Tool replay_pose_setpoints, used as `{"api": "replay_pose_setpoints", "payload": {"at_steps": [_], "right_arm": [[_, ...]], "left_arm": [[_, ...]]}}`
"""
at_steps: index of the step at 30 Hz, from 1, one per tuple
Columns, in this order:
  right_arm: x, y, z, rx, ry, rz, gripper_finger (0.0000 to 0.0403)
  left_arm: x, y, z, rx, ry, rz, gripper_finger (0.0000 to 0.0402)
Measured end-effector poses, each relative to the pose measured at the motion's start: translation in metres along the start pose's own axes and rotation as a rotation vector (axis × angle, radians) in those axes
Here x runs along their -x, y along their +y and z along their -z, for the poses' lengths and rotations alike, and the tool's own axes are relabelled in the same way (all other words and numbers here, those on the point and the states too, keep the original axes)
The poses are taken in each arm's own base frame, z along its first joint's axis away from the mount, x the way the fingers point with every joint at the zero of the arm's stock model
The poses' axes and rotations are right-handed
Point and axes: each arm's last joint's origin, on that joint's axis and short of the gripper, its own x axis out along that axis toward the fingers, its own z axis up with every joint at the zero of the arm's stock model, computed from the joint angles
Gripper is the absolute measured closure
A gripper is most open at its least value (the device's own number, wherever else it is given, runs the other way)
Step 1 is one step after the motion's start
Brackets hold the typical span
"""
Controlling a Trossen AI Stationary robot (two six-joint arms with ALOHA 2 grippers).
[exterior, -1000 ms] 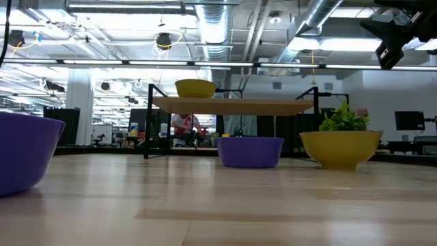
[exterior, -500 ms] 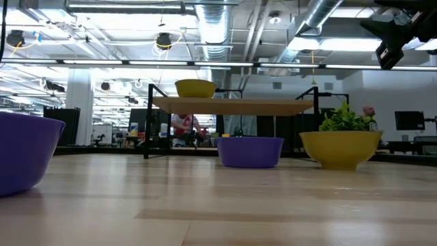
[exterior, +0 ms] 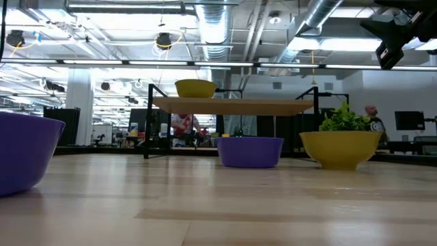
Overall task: Pick & Place Mini bowls
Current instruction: Stack the bottom white bowl on top of the white bowl on the shelf
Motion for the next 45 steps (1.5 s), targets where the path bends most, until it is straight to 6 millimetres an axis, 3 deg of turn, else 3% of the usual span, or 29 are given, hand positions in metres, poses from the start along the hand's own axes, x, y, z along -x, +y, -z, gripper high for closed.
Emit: {"api": "replay_pose_setpoints", "payload": {"at_steps": [3, 11, 16, 21, 36, 45], "right_arm": [[0.0, 0.0, 0.0, 0.0, 0.0, 0.0, 0.0234], [0.0, 0.0, 0.0, 0.001, 0.0, 0.0, 0.0234], [0.0, 0.0, 0.0, 0.004, 0.0, 0.0, 0.0234], [0.0, 0.0, 0.0, 0.009, 0.0, 0.0, 0.0234], [0.0, 0.0, 0.0, 0.018, 0.0, 0.001, 0.0234], [0.0, 0.0, 0.0, 0.02, 0.0, 0.001, 0.0234]], "left_arm": [[-0.003, 0.003, 0.008, -0.046, 0.044, -0.019, 0.0395], [-0.013, 0.027, 0.064, -0.088, 0.392, -0.202, 0.0395], [-0.007, 0.04, 0.091, -0.113, 0.616, -0.3, 0.0395], [0.004, 0.049, 0.103, -0.151, 0.766, -0.442, 0.0395], [0.032, 0.073, 0.11, -0.349, 1.065, -0.665, 0.0395], [0.043, 0.085, 0.085, -0.432, 1.072, -0.762, 0.0395]]}}
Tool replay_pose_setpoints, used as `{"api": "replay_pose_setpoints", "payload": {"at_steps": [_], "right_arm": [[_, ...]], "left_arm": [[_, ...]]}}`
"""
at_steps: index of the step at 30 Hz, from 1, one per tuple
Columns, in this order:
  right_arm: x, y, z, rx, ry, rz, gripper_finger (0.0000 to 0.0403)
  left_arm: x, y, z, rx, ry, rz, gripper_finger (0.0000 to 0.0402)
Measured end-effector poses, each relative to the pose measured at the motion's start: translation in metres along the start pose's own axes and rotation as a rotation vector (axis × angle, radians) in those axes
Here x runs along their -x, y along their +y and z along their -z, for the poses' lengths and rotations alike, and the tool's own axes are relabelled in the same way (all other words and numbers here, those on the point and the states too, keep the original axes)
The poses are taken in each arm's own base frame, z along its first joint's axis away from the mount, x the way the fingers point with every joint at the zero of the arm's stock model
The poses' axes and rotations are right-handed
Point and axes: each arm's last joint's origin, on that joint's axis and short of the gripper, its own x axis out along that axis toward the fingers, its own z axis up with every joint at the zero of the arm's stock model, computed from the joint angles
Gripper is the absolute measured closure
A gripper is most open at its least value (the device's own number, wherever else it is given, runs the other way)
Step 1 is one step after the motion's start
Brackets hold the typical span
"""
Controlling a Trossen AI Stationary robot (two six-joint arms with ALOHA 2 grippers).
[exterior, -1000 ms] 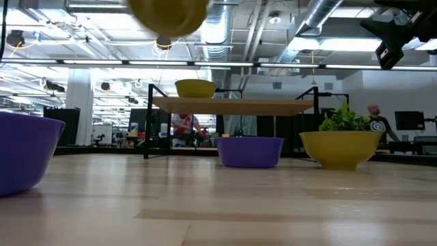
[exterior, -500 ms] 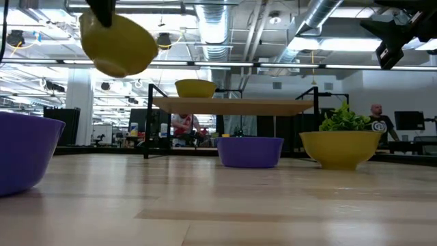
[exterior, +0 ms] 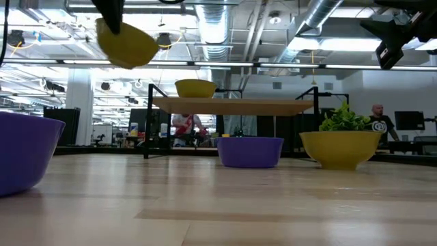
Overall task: Pick & Place Mini bowls
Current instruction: Stack the bottom white bowl on top of the white bowl on the shelf
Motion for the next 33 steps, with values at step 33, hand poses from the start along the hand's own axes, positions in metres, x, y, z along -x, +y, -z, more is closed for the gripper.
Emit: {"api": "replay_pose_setpoints", "payload": {"at_steps": [33], "right_arm": [[0.0, 0.0, 0.0, 0.0, 0.0, 0.0, 0.0234]], "left_arm": [[0.005, 0.106, -0.054, -0.236, -0.263, -0.519, 0.0395]]}}
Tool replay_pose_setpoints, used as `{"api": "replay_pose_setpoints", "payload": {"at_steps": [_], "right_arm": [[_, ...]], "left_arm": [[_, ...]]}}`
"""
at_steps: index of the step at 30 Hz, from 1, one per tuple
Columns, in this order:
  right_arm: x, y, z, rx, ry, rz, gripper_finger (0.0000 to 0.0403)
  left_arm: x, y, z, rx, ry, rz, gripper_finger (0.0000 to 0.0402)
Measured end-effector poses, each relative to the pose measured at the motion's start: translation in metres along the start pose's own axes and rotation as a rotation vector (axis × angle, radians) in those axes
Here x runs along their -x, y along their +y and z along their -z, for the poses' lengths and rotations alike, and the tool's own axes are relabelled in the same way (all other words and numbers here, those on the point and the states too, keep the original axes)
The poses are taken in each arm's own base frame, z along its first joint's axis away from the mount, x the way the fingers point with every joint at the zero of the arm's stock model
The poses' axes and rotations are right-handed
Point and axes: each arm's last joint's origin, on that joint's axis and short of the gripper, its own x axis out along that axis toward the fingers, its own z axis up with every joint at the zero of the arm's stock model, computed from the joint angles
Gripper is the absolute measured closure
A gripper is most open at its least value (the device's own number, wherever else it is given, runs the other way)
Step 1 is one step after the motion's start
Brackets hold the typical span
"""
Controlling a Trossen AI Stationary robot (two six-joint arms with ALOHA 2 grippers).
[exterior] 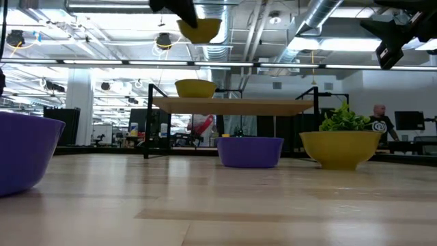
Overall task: Pick & Place Mini bowls
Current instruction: Stack the bottom white bowl on top of the white bowl on the shelf
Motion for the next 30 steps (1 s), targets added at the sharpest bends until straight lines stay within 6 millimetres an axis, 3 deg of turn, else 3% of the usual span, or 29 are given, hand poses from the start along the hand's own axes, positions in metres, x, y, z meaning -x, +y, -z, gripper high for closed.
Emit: {"api": "replay_pose_setpoints", "payload": {"at_steps": [12, 21, 30], "right_arm": [[0.0, 0.0, 0.0, -0.002, 0.0, -0.001, 0.0234], [0.0, 0.0, 0.0, -0.001, 0.001, 0.0, 0.0234], [0.0, 0.0, 0.001, 0.001, 0.006, 0.001, 0.0234]], "left_arm": [[-0.061, 0.016, 0.017, 0.052, 0.097, 0.07, 0.0395], [-0.074, 0.028, 0.034, 0.158, 0.047, 0.169, 0.0395], [-0.083, 0.024, 0.033, 0.198, 0.024, 0.241, 0.0395]]}}
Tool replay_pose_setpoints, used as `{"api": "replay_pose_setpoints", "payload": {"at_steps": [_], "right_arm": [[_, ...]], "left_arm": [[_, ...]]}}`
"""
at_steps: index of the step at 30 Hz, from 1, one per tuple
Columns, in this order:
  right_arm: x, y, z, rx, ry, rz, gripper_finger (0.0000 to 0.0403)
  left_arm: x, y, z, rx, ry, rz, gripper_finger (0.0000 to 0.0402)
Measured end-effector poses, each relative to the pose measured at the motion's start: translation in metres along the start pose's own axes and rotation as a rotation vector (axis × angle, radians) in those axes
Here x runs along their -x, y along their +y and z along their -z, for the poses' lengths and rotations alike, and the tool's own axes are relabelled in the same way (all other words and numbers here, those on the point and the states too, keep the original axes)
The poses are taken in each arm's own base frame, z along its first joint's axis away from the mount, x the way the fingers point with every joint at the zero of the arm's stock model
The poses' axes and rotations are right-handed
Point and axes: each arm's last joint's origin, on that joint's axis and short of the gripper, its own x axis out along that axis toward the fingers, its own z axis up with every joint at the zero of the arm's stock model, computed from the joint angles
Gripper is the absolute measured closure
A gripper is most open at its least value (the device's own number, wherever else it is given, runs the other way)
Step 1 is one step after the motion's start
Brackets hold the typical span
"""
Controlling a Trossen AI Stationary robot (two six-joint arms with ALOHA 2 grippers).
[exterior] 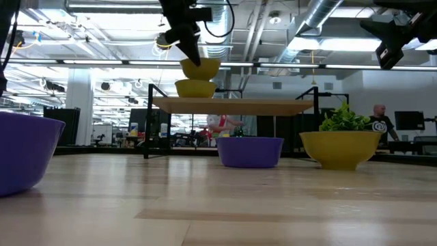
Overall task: Pick & Place Mini bowls
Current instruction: Stack the bottom white bowl on top of the white bowl on the shelf
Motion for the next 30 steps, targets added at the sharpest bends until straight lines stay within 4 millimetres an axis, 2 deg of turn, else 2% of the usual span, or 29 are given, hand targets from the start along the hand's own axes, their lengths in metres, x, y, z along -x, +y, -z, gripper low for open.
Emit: {"api": "replay_pose_setpoints", "payload": {"at_steps": [13, 20, 30], "right_arm": [[0.0, 0.0, 0.0, 0.0, 0.0, 0.0, 0.0234], [0.0, 0.0, 0.0, 0.0, 0.0, 0.0, 0.0234], [0.0, 0.0, 0.0, 0.0, 0.0, 0.0, 0.0234]], "left_arm": [[-0.005, 0.001, 0.001, 0.087, 0.006, 0.018, 0.0394], [-0.017, -0.009, 0.008, 0.121, 0.051, 0.046, 0.0394], [-0.018, -0.009, 0.007, 0.139, 0.034, 0.053, 0.0394]]}}
